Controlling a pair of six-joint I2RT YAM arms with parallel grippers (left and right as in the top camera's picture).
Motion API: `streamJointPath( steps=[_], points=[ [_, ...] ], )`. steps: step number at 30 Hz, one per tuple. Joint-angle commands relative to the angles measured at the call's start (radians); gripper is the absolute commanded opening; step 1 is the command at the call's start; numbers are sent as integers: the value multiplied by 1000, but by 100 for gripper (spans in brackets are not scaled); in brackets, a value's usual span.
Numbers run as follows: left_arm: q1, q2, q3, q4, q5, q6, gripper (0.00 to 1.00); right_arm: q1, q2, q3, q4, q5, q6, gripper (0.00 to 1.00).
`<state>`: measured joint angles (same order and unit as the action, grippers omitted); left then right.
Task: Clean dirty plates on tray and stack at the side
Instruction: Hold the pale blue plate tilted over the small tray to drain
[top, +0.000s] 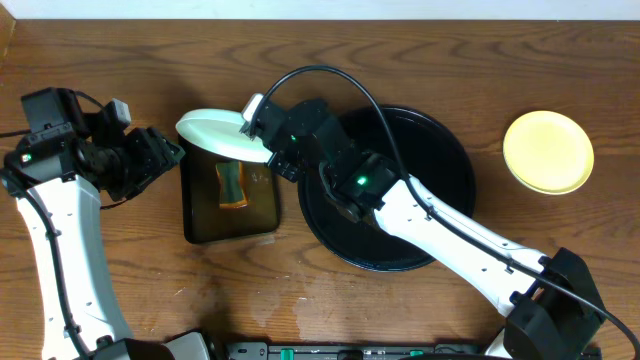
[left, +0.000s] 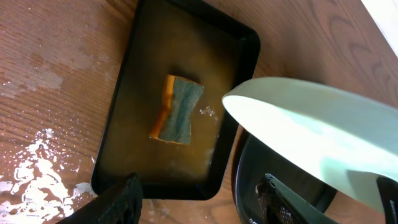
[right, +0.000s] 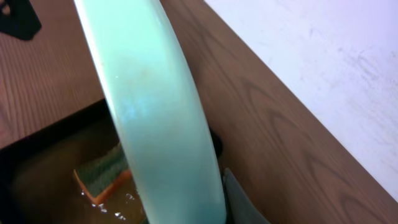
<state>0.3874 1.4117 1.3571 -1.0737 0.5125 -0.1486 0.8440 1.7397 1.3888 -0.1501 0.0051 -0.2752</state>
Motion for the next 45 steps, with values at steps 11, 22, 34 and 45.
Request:
streamJointPath(
  steps=[11, 22, 34, 45],
  points=[
    [4, -9, 16, -2, -8, 21, 61, -13, -23, 21, -44, 25, 74, 1],
    [4, -9, 16, -2, -8, 21, 61, -12, -40, 22, -87, 24, 50, 1],
    [4, -9, 16, -2, -8, 21, 61, -17, -56, 21, -64, 111, 9, 1],
    [4, -9, 16, -9, -8, 22, 61, 1, -101, 21, -109, 109, 12, 1]
  ],
)
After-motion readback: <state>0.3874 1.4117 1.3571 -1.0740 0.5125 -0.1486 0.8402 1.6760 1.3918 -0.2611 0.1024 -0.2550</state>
